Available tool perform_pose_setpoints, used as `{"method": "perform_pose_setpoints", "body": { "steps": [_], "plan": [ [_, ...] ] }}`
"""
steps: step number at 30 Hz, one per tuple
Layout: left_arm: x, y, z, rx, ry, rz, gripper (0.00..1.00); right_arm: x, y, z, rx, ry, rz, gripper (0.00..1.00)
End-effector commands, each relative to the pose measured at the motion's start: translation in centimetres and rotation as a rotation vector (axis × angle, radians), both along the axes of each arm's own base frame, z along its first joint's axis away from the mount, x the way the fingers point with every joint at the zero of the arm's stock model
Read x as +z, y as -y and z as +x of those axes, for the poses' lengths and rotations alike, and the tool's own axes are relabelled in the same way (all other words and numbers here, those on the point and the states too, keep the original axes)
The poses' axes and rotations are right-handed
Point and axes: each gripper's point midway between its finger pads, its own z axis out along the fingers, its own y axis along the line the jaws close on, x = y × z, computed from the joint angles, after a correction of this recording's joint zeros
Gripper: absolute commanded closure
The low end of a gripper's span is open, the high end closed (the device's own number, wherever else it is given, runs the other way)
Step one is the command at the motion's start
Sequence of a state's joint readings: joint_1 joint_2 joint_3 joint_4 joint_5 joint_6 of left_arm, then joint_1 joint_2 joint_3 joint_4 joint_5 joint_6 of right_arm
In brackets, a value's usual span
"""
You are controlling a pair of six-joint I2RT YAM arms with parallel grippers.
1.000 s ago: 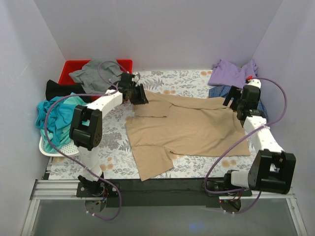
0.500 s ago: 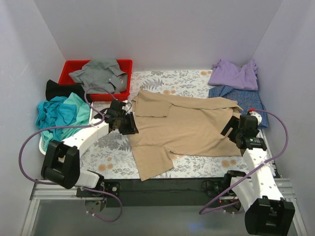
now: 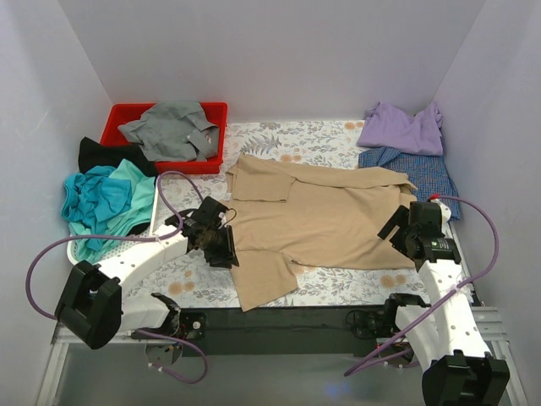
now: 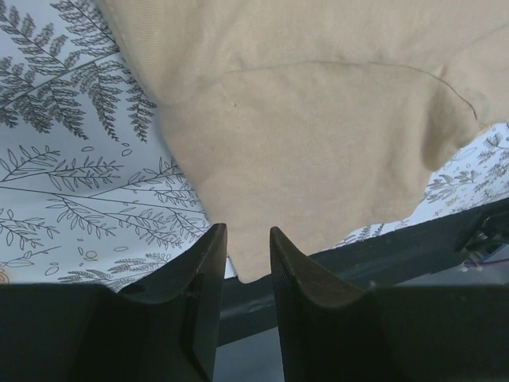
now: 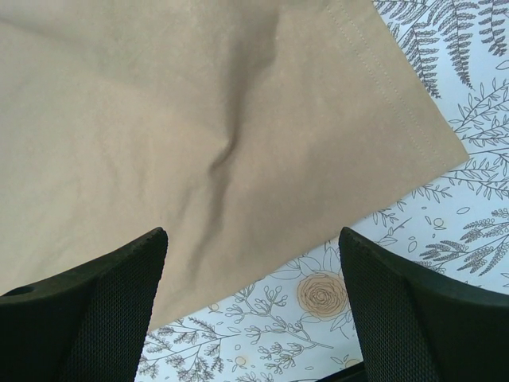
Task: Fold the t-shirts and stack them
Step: Fold the tshirt
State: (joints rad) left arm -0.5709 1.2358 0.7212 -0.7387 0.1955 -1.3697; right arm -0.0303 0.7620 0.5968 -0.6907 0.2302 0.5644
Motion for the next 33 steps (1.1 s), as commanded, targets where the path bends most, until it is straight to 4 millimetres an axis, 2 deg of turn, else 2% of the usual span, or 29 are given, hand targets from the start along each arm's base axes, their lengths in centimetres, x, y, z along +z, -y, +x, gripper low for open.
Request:
{"method": "perform_pose_setpoints", "body": {
  "steps": [1, 5, 9, 13, 14, 18, 24, 25, 26, 27, 29, 33],
  "plan": [
    [0.3, 0.0, 0.4, 0.033, 0.009, 0.005, 0.73, 1.8, 0.4, 1.3, 0.009, 0.029, -0.033, 0.07],
    [0.6, 1.9, 3.7, 0.023, 0.084, -0.028, 0.73, 0.8, -0.7, 2.9, 0.070, 0.044, 0.004, 0.08],
    [-0.9, 2.7, 4.7, 0.024, 0.068, -0.025, 0.73, -0.3, -0.6, 3.9, 0.103, 0.027, -0.015, 0.08],
    [-3.4, 2.1, 3.2, 0.051, -0.009, 0.001, 0.74, -1.5, -0.5, 4.7, 0.147, -0.017, -0.040, 0.08],
    [-4.2, 1.6, 2.3, 0.058, -0.041, 0.014, 0.74, -1.8, -0.4, 4.7, 0.160, -0.036, -0.046, 0.07],
    [-4.7, 0.9, 1.1, 0.073, -0.086, 0.036, 0.75, -3.9, -0.3, 4.8, 0.194, -0.153, -0.053, 0.08],
    [-5.3, -1.7, -1.5, 0.134, -0.183, 0.155, 0.76, -5.1, -0.7, 3.4, 0.218, -0.231, -0.036, 0.08],
    [-4.9, -1.5, -1.1, 0.133, -0.172, 0.150, 0.76, -5.5, -1.3, 2.9, 0.238, -0.248, -0.008, 0.08],
    [-4.7, -1.9, -1.7, 0.140, -0.199, 0.175, 0.76, -5.7, -1.6, 2.5, 0.248, -0.258, 0.008, 0.05],
    [-4.5, -2.7, -1.4, 0.158, -0.188, 0.220, 0.75, -5.9, -2.0, 1.9, 0.258, -0.275, 0.024, 0.03],
    [-3.8, -3.3, -1.9, 0.159, -0.200, 0.246, 0.75, -6.5, -2.9, 0.8, 0.281, -0.301, 0.061, 0.03],
    [-3.4, -4.3, -2.5, 0.182, -0.200, 0.265, 0.74, -5.8, -6.2, 0.1, 0.367, -0.324, 0.096, 0.03]
  ]
}}
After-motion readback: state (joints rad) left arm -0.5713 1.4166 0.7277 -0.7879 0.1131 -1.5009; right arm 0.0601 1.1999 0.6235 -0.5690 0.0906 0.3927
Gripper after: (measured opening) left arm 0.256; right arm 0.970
